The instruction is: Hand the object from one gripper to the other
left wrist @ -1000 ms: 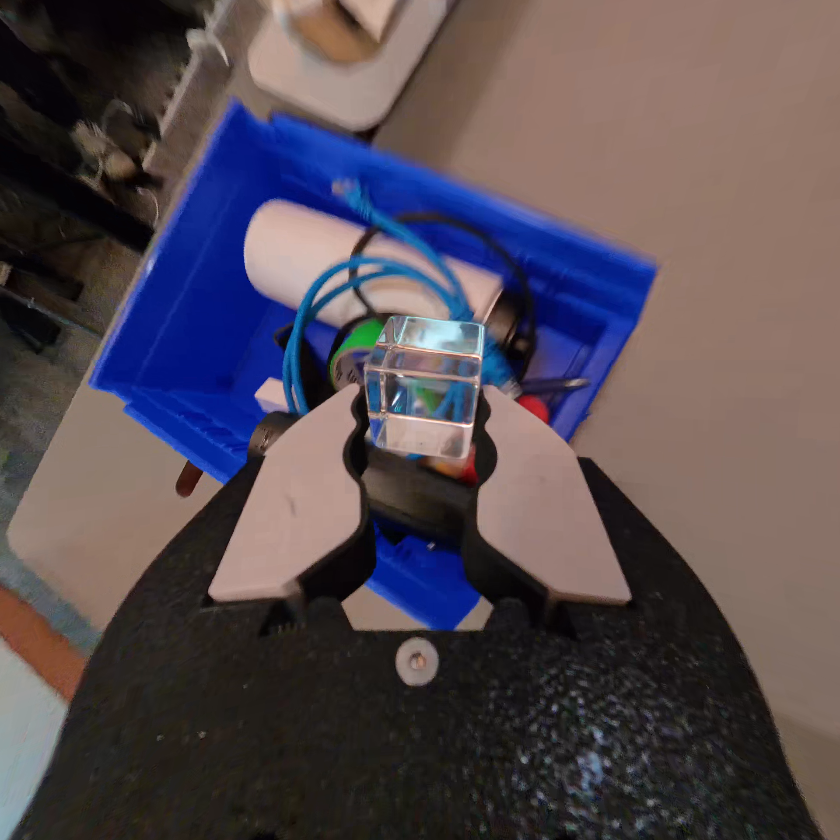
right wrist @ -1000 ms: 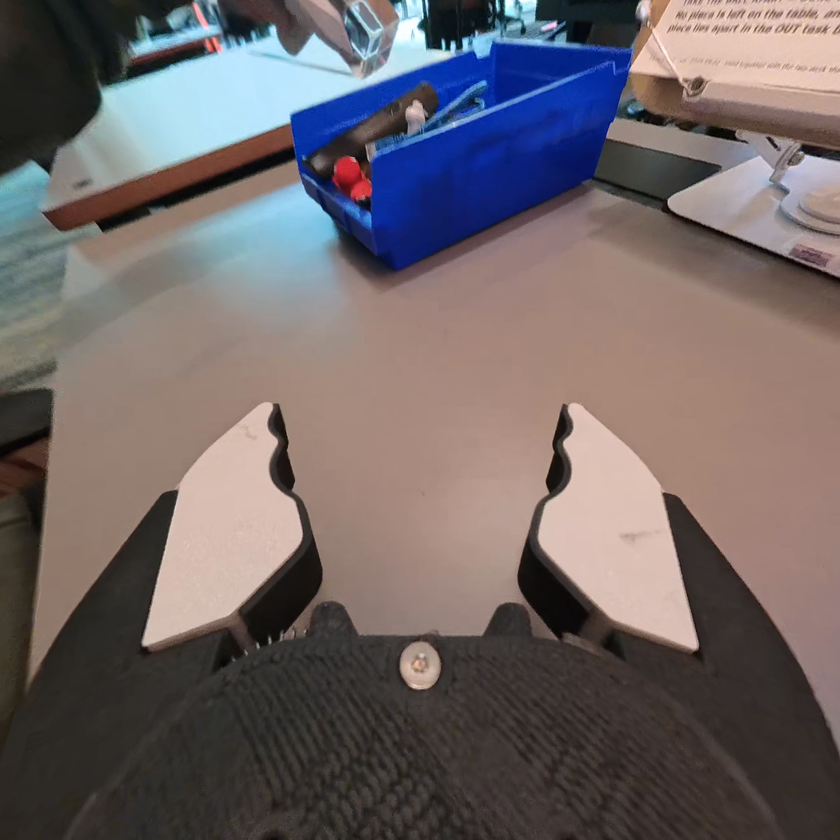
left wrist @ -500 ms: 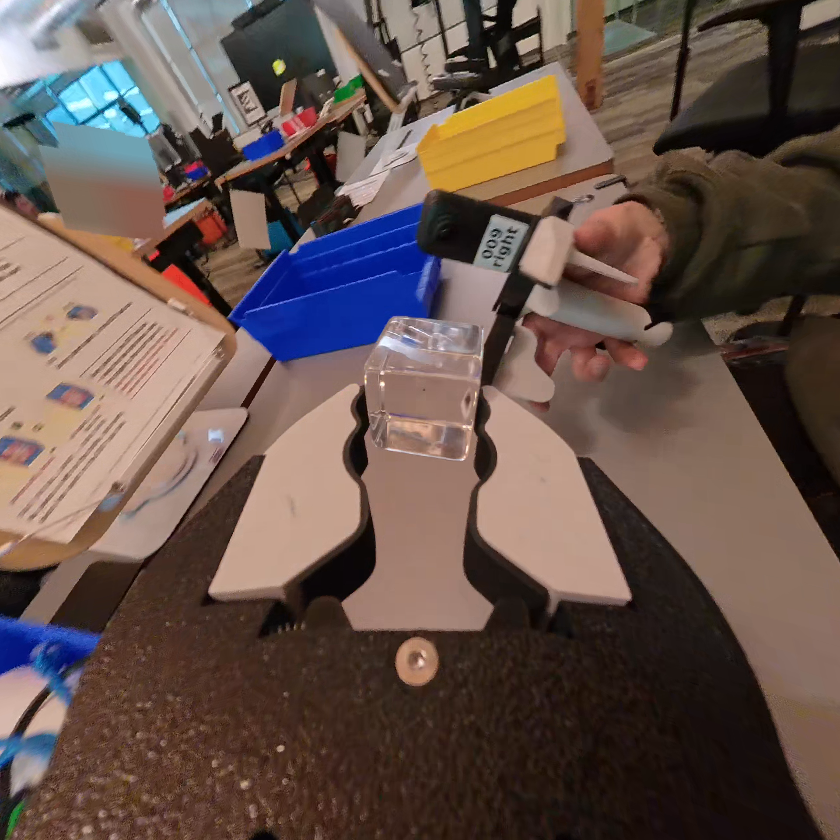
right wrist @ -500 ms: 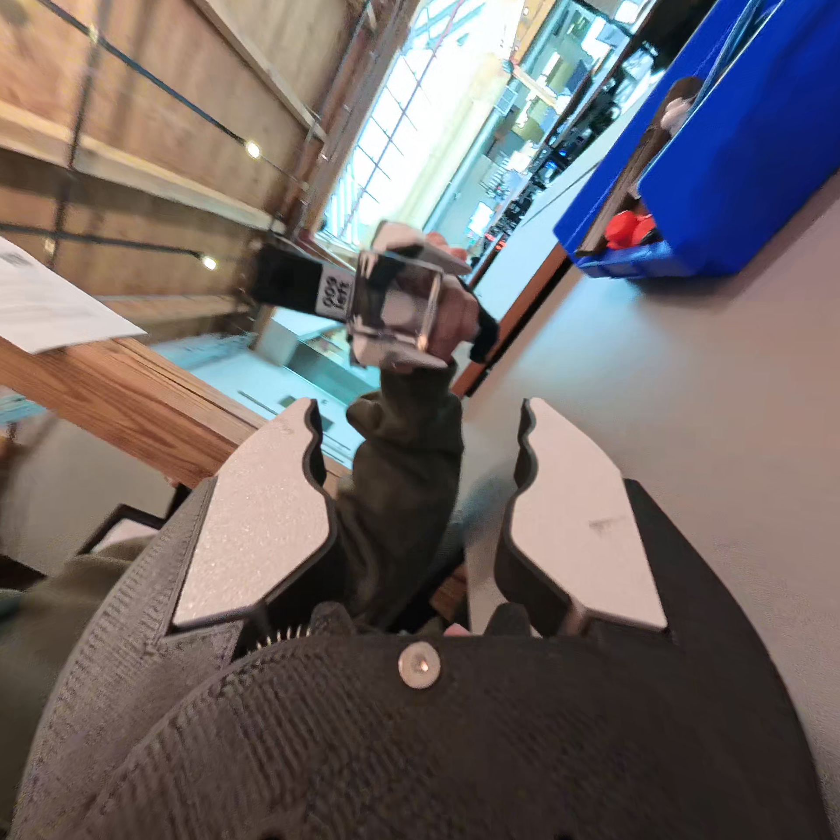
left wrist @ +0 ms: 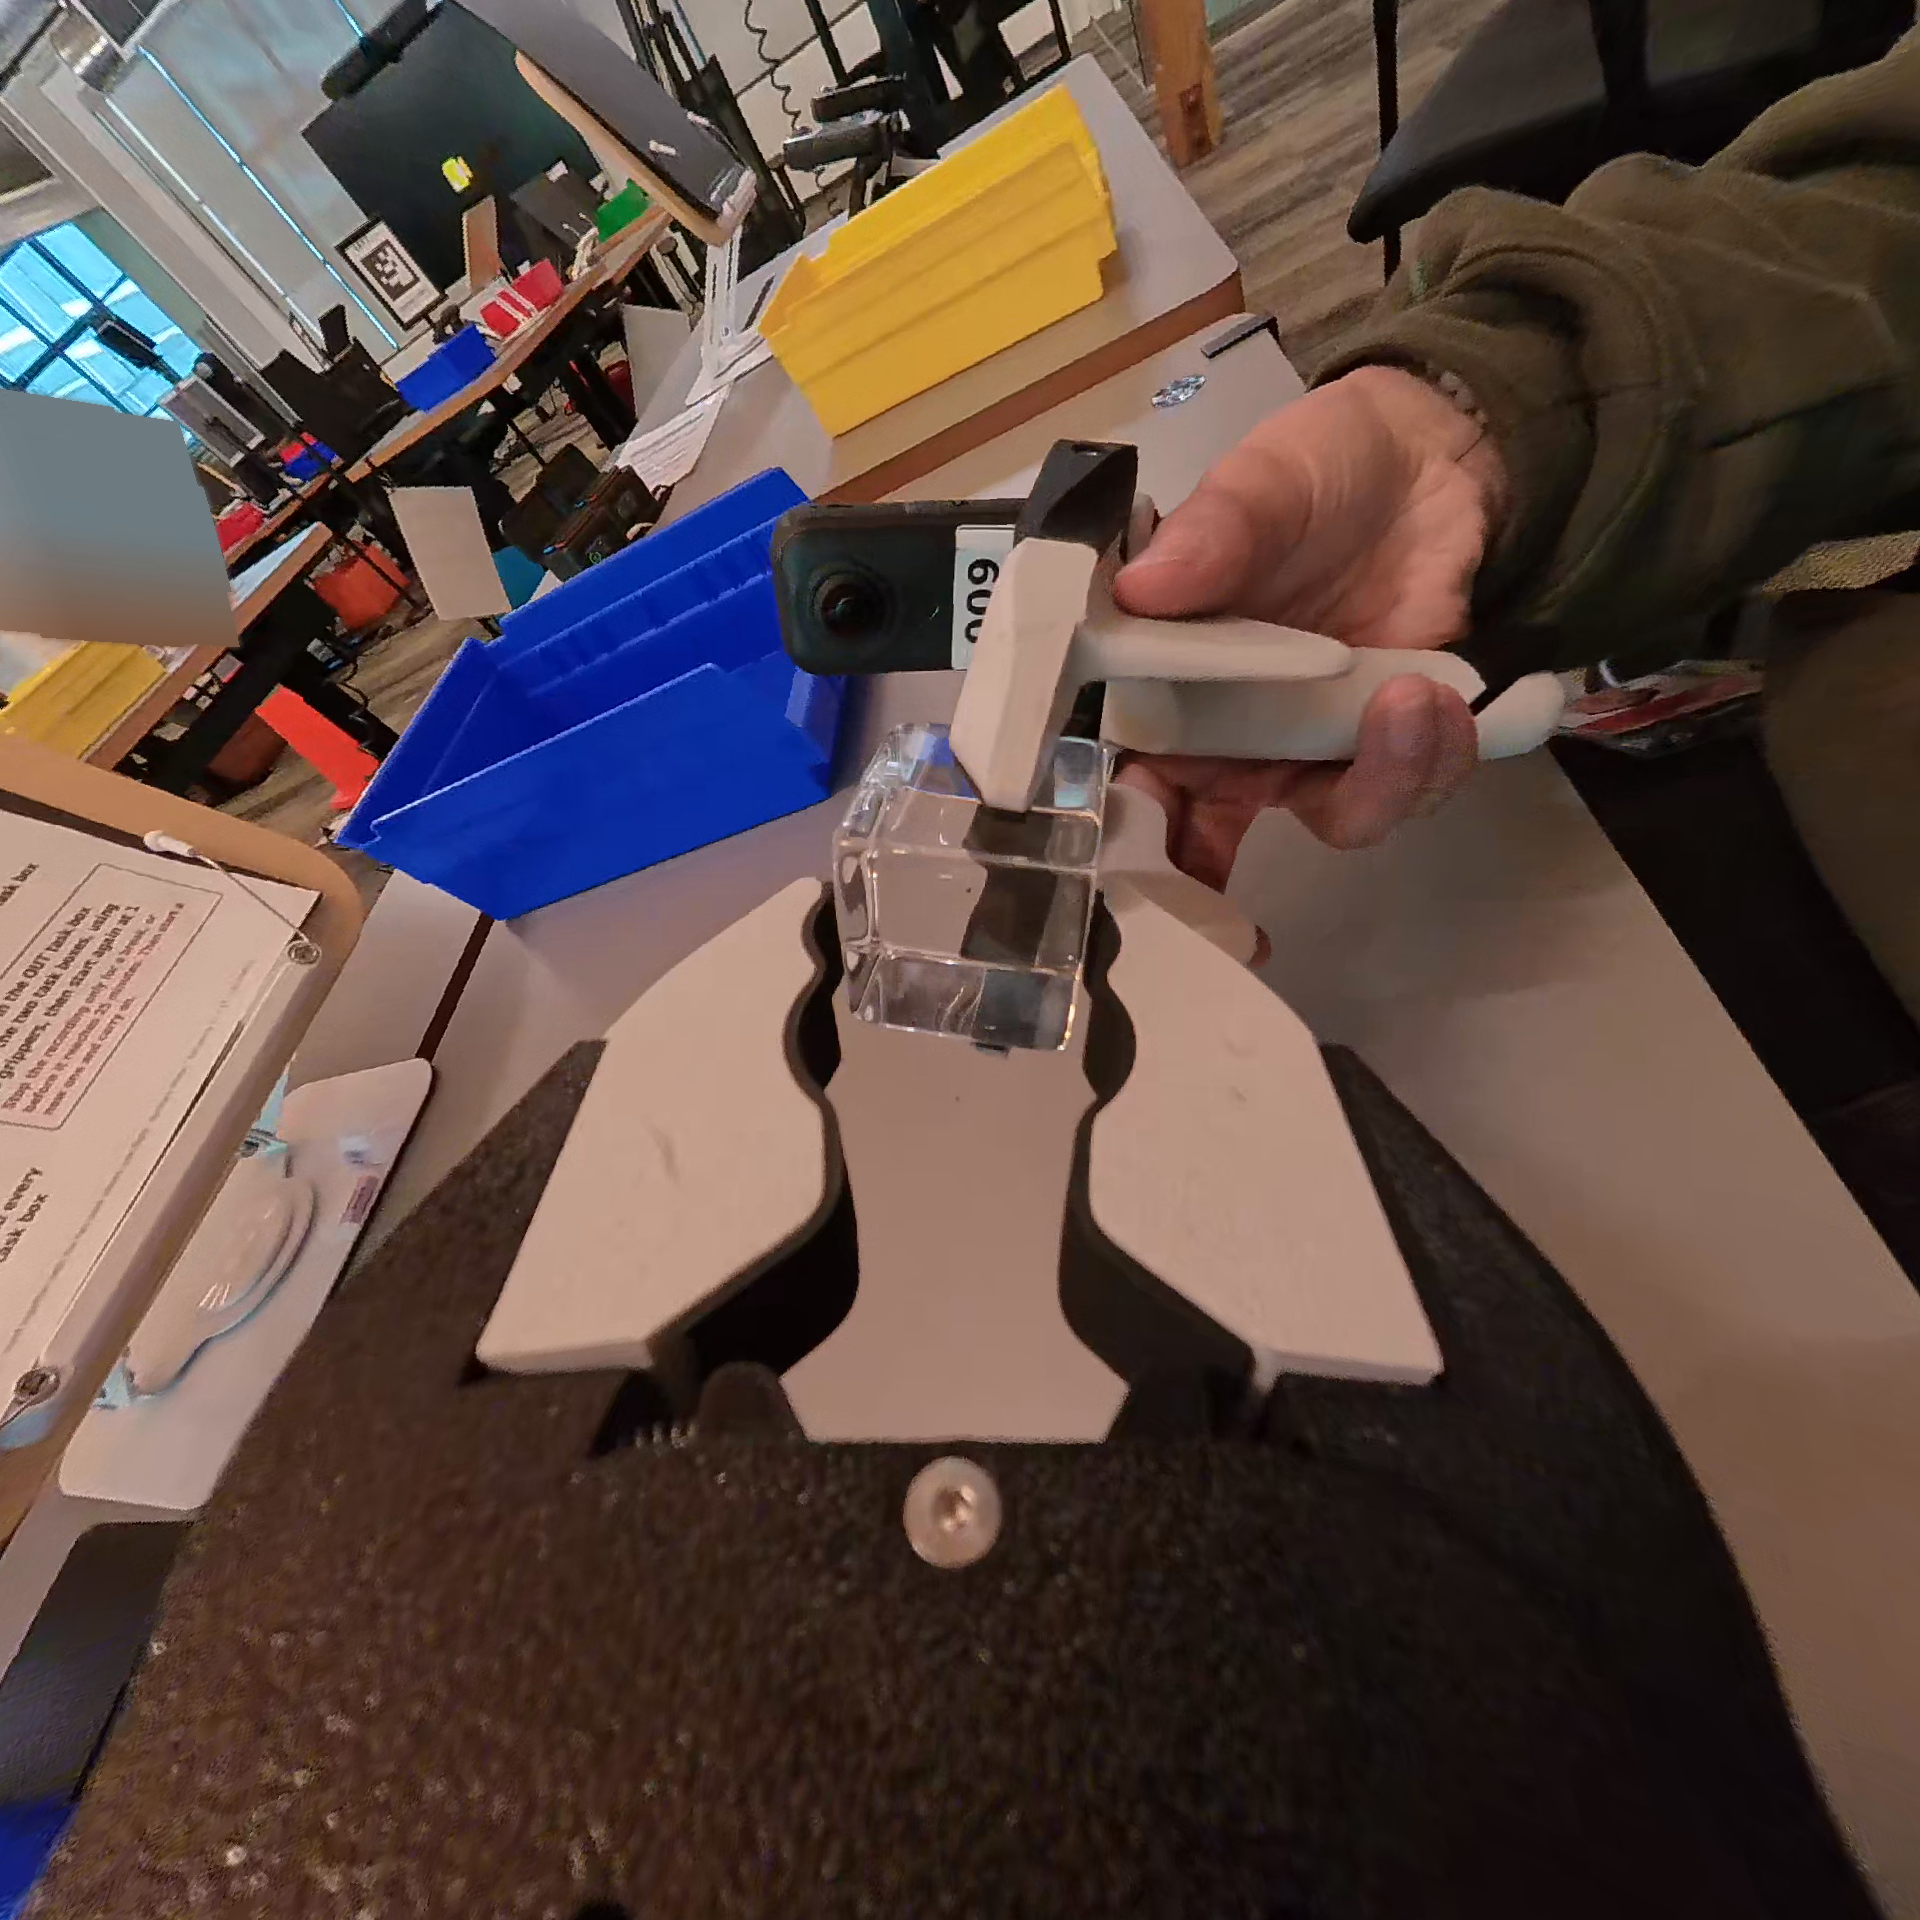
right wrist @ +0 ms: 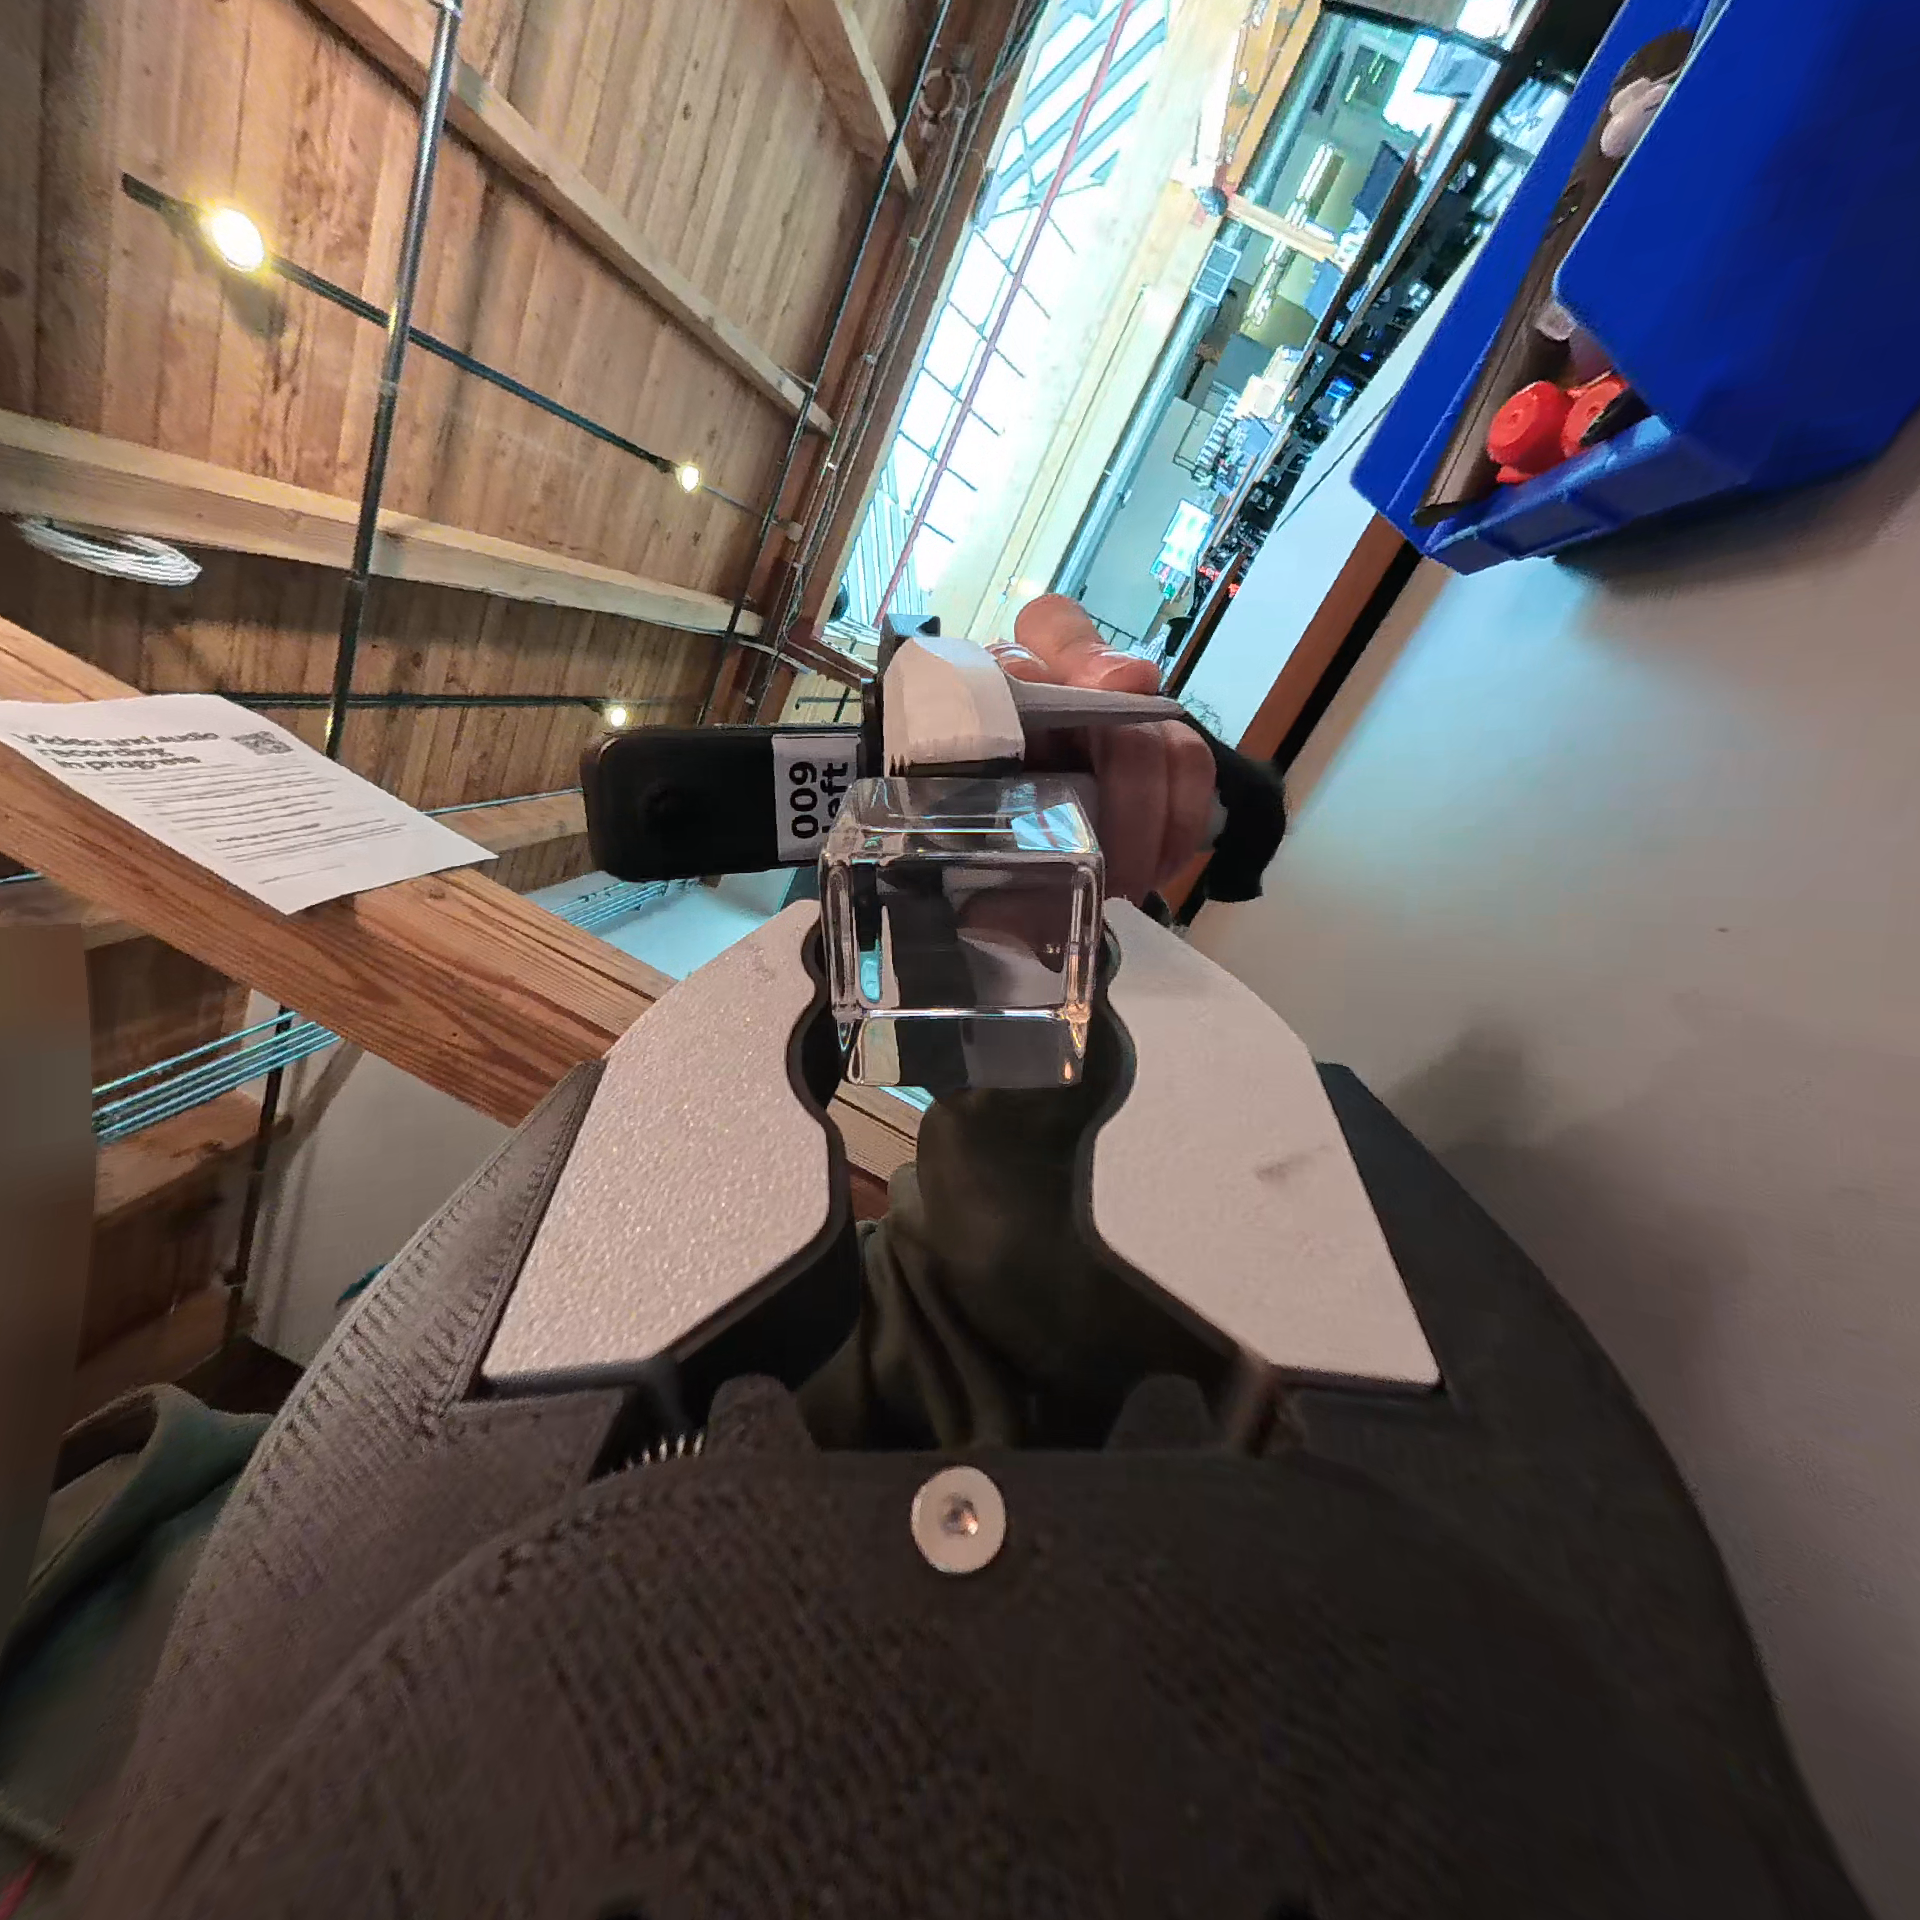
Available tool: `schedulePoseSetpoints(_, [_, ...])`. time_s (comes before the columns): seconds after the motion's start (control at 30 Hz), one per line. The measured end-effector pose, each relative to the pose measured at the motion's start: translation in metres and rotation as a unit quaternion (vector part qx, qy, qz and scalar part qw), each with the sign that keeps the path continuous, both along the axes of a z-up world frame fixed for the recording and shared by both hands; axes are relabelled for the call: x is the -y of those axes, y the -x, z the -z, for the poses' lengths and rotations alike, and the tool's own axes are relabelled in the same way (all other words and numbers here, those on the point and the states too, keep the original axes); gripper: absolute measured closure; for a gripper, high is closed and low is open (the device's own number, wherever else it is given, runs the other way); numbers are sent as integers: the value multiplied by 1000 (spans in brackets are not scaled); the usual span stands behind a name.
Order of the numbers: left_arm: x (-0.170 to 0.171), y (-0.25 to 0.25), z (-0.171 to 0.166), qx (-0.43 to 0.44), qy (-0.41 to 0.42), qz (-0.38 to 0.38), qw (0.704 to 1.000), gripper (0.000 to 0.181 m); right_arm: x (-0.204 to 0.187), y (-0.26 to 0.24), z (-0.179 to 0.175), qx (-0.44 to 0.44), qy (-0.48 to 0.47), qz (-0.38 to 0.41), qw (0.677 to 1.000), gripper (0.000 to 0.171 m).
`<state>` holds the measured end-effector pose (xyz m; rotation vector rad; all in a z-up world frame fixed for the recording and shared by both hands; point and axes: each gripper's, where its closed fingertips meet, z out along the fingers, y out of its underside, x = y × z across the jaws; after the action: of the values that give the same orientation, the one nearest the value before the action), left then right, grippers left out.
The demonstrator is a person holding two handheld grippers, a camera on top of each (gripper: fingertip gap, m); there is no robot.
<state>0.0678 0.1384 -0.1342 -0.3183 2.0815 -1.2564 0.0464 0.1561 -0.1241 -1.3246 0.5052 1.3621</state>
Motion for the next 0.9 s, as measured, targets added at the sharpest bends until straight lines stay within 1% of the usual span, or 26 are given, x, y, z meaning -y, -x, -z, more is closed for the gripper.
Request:
schedulePoseSetpoints(0.23, [2, -10, 5, 5, 10, -4, 1000, 137, 1, -11, 5, -6, -1, 13, 1000, 127])
schedulePoseSetpoints(0.33, [2, -14, 6, 7, 17, -17, 1000, 136, 3, -14, 6, 14, -11, 11, 1000, 127])
schedulePoseSetpoints(0.37, [1, -15, 5, 4, 27, -30, 999, 135, 4, -16, 6, 25, -17, 14, 999, 126])
schedulePoseSetpoints(0.43, [-7, -17, 0, -11, 73, -63, 995, 125, 7, -24, 7, 67, -18, 29, 997, 126])
schedulePoseSetpoints(0.47, [-12, -16, -3, -25, 103, -72, 992, 122, 9, -29, 9, 105, -15, 42, 993, 126])
schedulePoseSetpoints(0.5, [-16, -14, -6, -48, 142, -78, 986, 115, 10, -35, 13, 157, -10, 58, 986, 126])
schedulePoseSetpoints(0.53, [-19, -12, -9, -85, 193, -82, 974, 108, 12, -39, 17, 219, -7, 72, 973, 126])
schedulePoseSetpoints(0.57, [-22, -12, -11, -135, 253, -91, 954, 106, 14, -43, 20, 283, -10, 85, 955, 126])
schedulePoseSetpoints(0.6, [-23, -11, -13, -190, 314, -91, 926, 103, 15, -47, 21, 345, -19, 101, 933, 126])
schedulePoseSetpoints(0.63, [-19, -8, -14, -245, 369, -71, 894, 104, 17, -49, 20, 400, -33, 117, 909, 126])
schedulePoseSetpoints(0.67, [-14, -4, -13, -298, 411, -49, 860, 112, 19, -48, 18, 446, -52, 124, 885, 126])
schedulePoseSetpoints(0.7, [-9, -1, -12, -339, 444, -27, 829, 113, 20, -45, 17, 486, -70, 127, 862, 126])
schedulePoseSetpoints(0.77, [-1, 1, -6, -397, 485, -6, 779, 117, 21, -43, 14, 558, -91, 147, 812, 126])
schedulePoseSetpoints(0.8, [3, 2, -5, -414, 499, 11, 761, 118, 22, -42, 13, 590, -97, 153, 787, 126])
schedulePoseSetpoints(0.87, [12, 7, -2, -440, 511, 46, 737, 122, 23, -38, 12, 641, -111, 157, 743, 126])
schedulePoseSetpoints(0.9, [16, 10, -2, -447, 512, 62, 731, 122, 24, -35, 12, 663, -123, 153, 723, 126])
